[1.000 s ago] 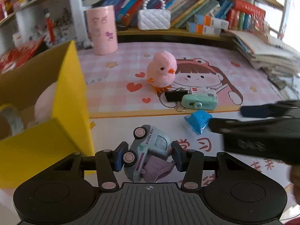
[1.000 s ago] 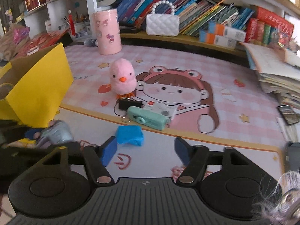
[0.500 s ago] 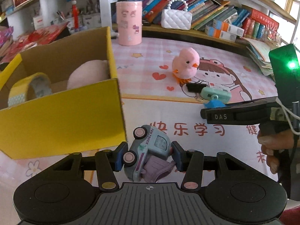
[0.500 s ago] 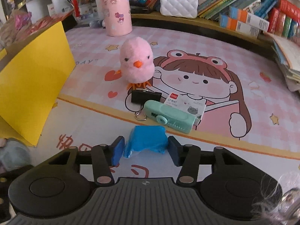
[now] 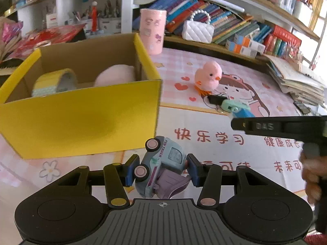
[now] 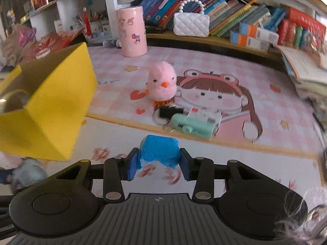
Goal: Organize objects
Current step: 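Grasp the blue block with the right tool, then carry the toy car with the left tool while the right tool carries the blue block to the box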
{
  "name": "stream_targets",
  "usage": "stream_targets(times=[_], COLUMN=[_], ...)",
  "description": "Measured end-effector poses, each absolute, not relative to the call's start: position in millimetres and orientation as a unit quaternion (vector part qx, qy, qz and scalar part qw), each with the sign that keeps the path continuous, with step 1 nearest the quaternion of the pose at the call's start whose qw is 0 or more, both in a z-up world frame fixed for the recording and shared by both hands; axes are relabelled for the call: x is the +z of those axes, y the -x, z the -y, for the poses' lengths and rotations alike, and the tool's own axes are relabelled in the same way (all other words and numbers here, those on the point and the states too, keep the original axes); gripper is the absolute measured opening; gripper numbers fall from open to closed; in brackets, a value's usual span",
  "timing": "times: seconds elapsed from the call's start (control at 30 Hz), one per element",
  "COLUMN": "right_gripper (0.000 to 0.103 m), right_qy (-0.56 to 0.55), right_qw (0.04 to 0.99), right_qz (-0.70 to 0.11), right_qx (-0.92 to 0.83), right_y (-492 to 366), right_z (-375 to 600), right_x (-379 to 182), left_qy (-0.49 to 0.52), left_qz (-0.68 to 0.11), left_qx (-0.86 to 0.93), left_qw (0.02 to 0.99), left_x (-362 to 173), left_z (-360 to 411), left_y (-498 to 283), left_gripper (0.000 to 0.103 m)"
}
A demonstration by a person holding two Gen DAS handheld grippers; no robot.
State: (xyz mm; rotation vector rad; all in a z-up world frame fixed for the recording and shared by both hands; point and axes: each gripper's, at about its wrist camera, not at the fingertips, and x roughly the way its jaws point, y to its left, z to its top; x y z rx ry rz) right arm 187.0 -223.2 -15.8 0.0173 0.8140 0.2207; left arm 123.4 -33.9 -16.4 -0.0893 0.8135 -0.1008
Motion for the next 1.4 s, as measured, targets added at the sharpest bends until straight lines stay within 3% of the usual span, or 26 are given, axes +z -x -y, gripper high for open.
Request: stream_targets(times=[0.53,1.4], right_gripper=[0.039,0.039], right_qy=[0.026,0.022], right_qw=[0.904,0.911], right_qz=[-0.387,-0.365], right_qx=[0.180,0.189], right_y=[-90.8,-23.6], right_z=[125.9,45.8], right_x=[4.7,12.8], left_qy=[0.101,0.071], left_qz=[-0.374,-0.338], left_qx=[-0.012,-0.016], left_qw=[0.922,0.938], left_x=[-2.7,14.5], left_z=[-53.3,-124.6], left_y=[-57.4,1.1], left_gripper=[0.048,0.048])
